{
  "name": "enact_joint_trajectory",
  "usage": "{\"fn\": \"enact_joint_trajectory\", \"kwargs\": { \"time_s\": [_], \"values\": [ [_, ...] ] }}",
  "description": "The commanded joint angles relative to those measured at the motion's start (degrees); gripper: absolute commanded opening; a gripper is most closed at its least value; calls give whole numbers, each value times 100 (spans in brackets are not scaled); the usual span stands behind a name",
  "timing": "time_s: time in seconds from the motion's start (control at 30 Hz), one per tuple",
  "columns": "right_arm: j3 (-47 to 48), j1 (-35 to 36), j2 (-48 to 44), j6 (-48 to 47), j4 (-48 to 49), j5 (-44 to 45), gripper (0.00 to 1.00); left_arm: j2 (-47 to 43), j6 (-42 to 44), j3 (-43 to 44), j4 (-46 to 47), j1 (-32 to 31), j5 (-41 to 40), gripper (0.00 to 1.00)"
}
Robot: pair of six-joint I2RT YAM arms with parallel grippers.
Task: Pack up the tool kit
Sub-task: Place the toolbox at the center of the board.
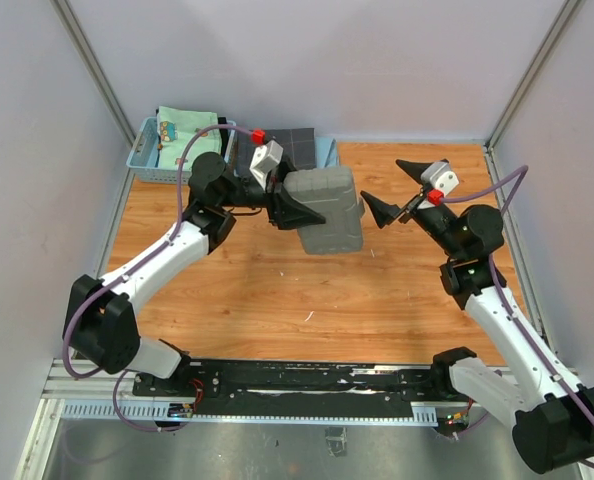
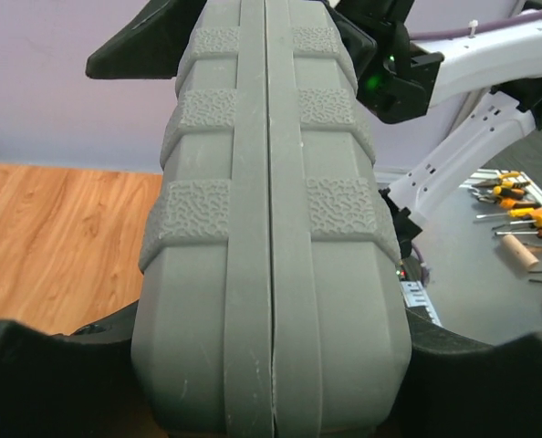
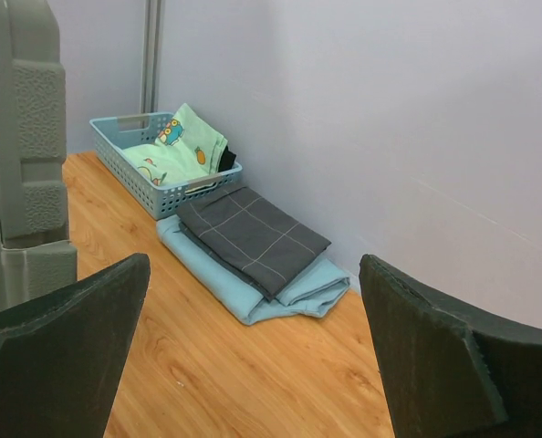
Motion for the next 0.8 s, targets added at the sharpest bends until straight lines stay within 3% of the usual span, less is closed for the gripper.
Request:
{"fn": "enact_joint_trajectory", "kwargs": {
  "time_s": [0.0, 0.17, 0.33, 0.37, 0.63, 0.77],
  "values": [
    [-56, 23, -64, -101, 139, -92, 98, -364, 784, 27, 57, 10, -49, 0],
    [-43, 30, -313, -101, -500, 583, 98, -540, 2912, -188, -1369, -11, -382, 0],
    [504, 2, -137, -101, -2055, 986, 98, -477, 5404, -322, -2753, -74, -957, 0],
    [628, -2, -47, 1108, -2281, 1022, 99, -465, 5860, -394, -2874, -97, -1124, 0],
    [1629, -238, 998, 2341, -4119, 594, 99, -452, 8840, -1427, -2401, -569, -2648, 0],
    [2116, -428, 1570, 2793, -4866, 383, 95, -404, 9787, -1921, -2056, -803, -3088, 0]
  ]
}}
